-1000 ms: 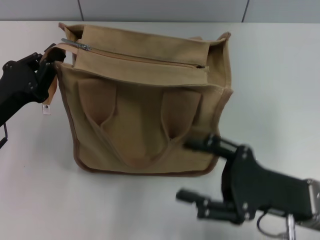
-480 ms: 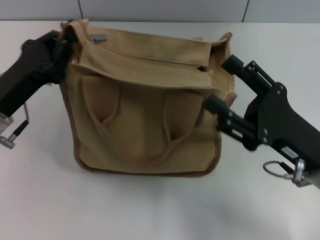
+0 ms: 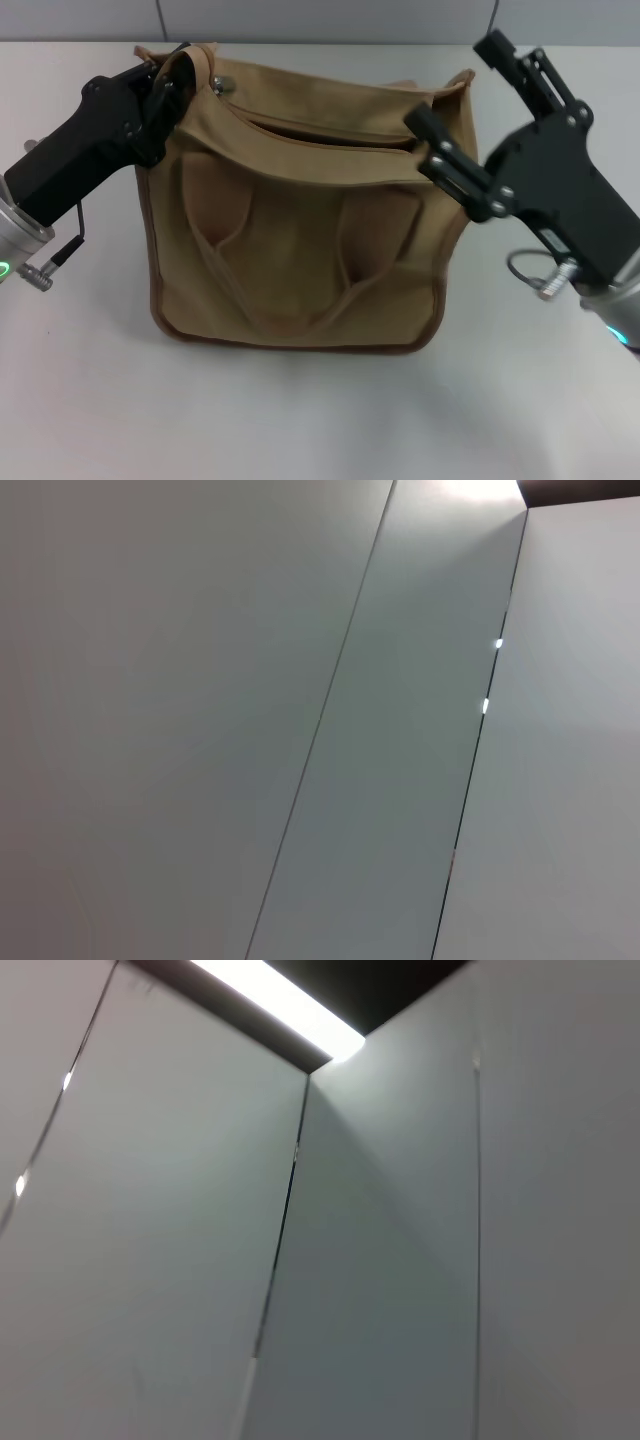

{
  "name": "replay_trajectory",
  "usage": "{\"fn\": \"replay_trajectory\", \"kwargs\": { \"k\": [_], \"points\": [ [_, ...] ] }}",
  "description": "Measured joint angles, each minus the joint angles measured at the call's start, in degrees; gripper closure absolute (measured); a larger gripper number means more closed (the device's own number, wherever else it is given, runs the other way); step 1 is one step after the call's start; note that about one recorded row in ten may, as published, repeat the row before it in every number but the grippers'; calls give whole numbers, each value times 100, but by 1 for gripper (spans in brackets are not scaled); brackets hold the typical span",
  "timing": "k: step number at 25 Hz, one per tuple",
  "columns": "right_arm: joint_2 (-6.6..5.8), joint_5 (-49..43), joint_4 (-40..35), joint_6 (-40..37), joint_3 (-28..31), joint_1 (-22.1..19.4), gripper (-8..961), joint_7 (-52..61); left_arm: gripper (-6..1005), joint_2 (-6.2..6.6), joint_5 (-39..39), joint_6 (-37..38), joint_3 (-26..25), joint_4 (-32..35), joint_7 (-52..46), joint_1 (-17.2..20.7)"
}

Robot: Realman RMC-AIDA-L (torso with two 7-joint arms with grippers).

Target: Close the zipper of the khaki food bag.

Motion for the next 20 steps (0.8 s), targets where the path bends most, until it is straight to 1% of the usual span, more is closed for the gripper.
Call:
{"fn": "replay_trajectory", "kwargs": {
  "k": [2, 4, 5, 6, 7, 10, 14, 15, 16, 20],
  "points": [
    [0, 0, 280, 294, 94, 3, 156, -992, 974, 0, -8, 16, -3, -3, -32, 16],
    [5, 1, 629, 749, 259, 9, 156, -2036, 974, 0, -14, 33, -30, -6, -134, 26],
    [13, 1, 895, 1117, 415, 33, 156, -2572, 974, 0, -18, 41, -47, -32, -243, 28],
    [15, 2, 1015, 1291, 480, 54, 156, -2749, 974, 0, -20, 43, -49, -60, -274, 22],
    [15, 2, 1015, 1291, 480, 54, 156, -2749, 974, 0, -20, 43, -49, -60, -274, 22],
    [19, 4, 1274, 1814, 530, 204, 156, -3204, 974, 0, -24, 57, -55, -220, -293, -22],
    [18, -4, 1455, 2100, 494, 228, 155, -3570, 974, 0, -29, 62, -66, -306, -296, -65],
    [18, -22, 1599, 2295, 469, 217, 155, -3928, 974, -7, -28, 63, -69, -322, -296, -87],
    [18, -22, 1599, 2295, 469, 217, 155, -3928, 974, -7, -28, 63, -69, -322, -296, -87],
    [16, -34, 1791, 2623, 398, 199, 155, -4609, 974, -16, -28, 67, -70, -363, -298, -150]
  ]
}}
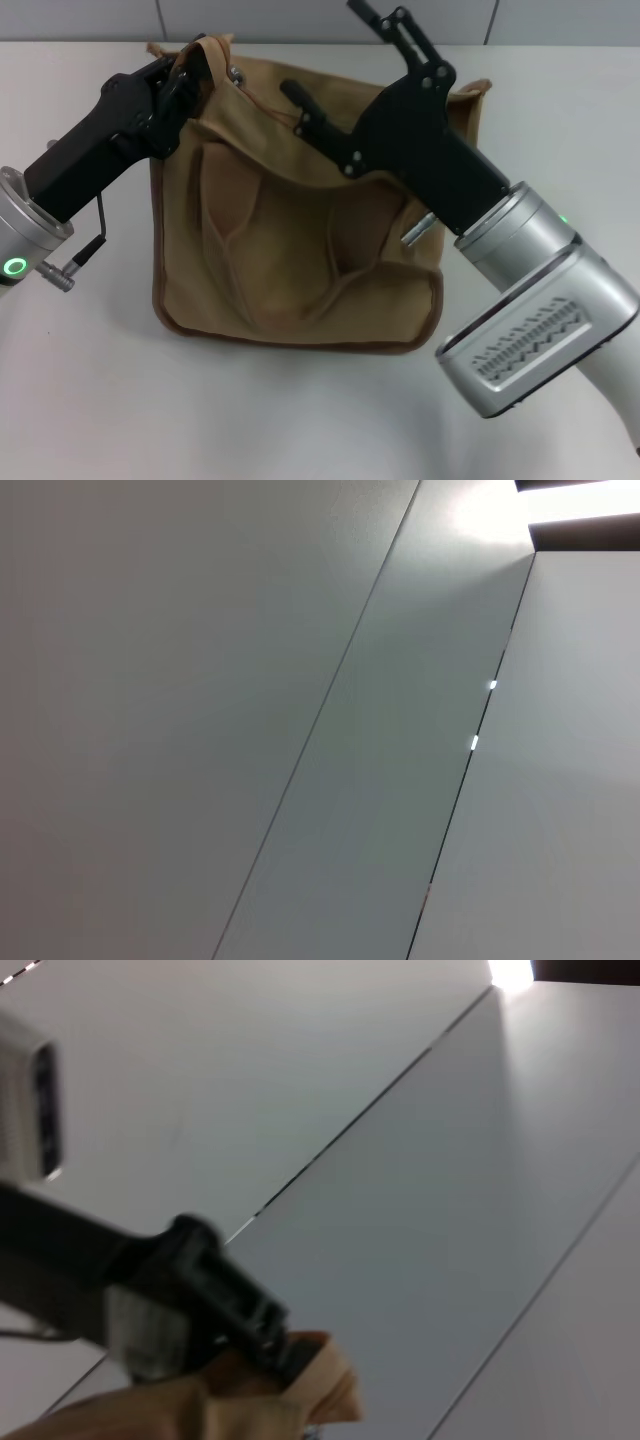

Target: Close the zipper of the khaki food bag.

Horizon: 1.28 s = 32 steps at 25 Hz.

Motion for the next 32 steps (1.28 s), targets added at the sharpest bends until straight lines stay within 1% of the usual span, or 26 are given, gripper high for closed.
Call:
{"fn": "replay_trajectory", "kwargs": {
  "k": [3, 13, 22, 25, 32],
  "points": [
    [-1, -3, 93, 266, -10, 17, 156, -190, 974, 0, 0, -2, 0, -6, 0, -21],
    [-2, -5, 209, 611, 37, 203, 161, -214, 973, -1, 6, 2, 38, -91, 0, -84],
    [-2, 19, 263, 829, 63, 327, 181, -222, 973, -1, 24, 8, 44, -112, 0, -91],
    [-1, 51, 327, 939, 160, 351, 187, -173, 973, -4, 35, 14, 47, -117, 0, -96],
    [-1, 96, 385, 944, 134, 354, 203, -204, 974, -2, 37, 17, 47, -126, 0, -100]
  ]
}}
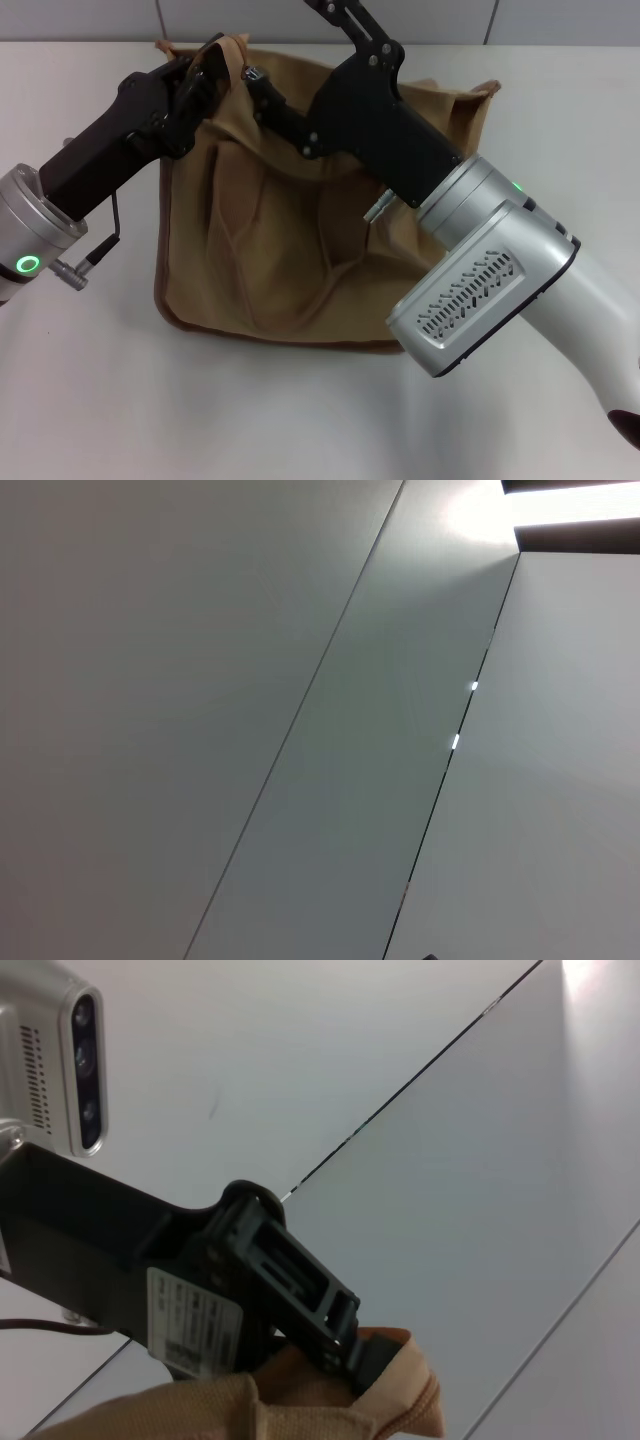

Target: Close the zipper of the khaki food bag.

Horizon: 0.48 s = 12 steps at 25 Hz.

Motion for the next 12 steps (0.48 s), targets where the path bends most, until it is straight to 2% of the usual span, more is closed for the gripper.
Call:
{"fn": "replay_trajectory", "kwargs": {
  "k": [8, 12],
  "points": [
    [0, -45, -73, 80, -67, -1, 220, -19, 974, 1, -5, -1, -2, -26, 0, 0],
    [0, -106, -121, 130, -123, -12, 316, -179, 975, 1, -3, -2, -2, -26, 0, 0]
  ]
}}
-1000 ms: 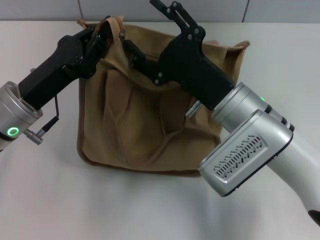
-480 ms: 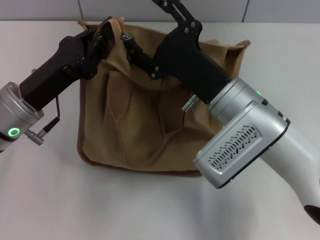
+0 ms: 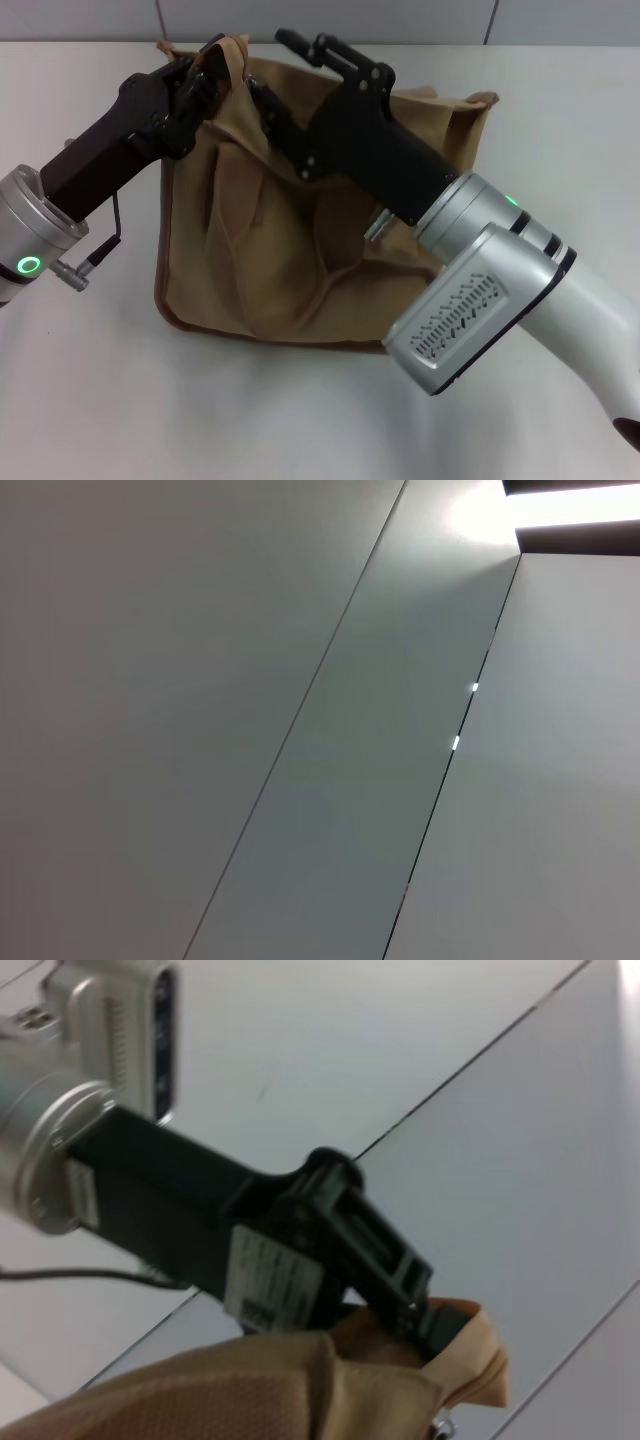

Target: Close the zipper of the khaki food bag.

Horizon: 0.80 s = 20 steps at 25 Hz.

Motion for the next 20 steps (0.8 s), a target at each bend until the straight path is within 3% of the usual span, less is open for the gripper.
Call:
{"fn": "replay_trajectory", "kwargs": {
  "k": [6, 12, 17, 20],
  "points": [
    [0, -20, 5, 67, -14, -6, 459, -133, 973, 4, -9, 2, -1, 1, 0, 20],
    [0, -20, -7, 68, -22, 6, 662, -135, 974, 8, -11, 3, -1, 1, 0, 25],
    [0, -20, -9, 66, -24, -8, 901, -137, 975, 9, -24, 3, -1, 1, 0, 38],
    [0, -11, -14, 61, -24, -37, 928, -138, 975, 9, -26, 3, -21, 1, 0, 67]
  ]
}}
